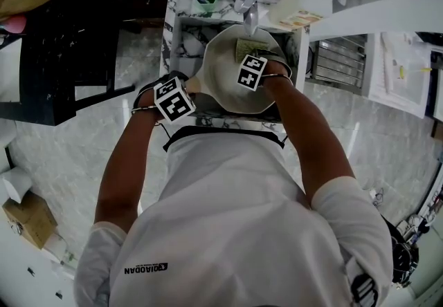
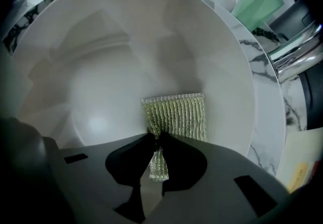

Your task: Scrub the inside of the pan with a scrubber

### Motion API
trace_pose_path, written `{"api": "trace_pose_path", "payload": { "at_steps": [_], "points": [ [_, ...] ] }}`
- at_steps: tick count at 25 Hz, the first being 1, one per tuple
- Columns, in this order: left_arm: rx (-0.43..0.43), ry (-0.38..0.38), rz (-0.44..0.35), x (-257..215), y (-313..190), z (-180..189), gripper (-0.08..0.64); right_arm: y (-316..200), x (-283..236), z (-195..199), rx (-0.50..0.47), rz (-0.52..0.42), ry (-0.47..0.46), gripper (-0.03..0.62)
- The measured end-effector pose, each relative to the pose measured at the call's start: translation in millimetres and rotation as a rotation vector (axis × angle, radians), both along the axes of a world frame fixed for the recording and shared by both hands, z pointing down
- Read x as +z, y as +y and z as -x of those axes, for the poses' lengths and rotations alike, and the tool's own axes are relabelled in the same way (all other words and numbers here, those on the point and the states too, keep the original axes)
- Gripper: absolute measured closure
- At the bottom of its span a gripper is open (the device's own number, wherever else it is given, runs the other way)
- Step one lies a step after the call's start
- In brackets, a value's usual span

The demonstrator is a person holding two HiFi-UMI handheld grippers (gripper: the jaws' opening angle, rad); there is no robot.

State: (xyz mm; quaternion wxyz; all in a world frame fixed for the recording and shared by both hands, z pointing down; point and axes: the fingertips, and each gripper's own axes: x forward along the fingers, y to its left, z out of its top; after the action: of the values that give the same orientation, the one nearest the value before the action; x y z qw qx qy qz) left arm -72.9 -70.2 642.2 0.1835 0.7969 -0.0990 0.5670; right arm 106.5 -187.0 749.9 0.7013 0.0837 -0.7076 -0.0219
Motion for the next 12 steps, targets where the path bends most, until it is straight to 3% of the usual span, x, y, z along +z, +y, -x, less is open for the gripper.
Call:
{"api": "trace_pose_path", "payload": {
  "at_steps": [12],
  "points": [
    [0.003, 0.0, -0.011, -0.1, 0.3, -0.1, 0.35, 33.2, 1.4, -19.5, 0.097, 0.099, 0.058, 0.518]
  ]
}}
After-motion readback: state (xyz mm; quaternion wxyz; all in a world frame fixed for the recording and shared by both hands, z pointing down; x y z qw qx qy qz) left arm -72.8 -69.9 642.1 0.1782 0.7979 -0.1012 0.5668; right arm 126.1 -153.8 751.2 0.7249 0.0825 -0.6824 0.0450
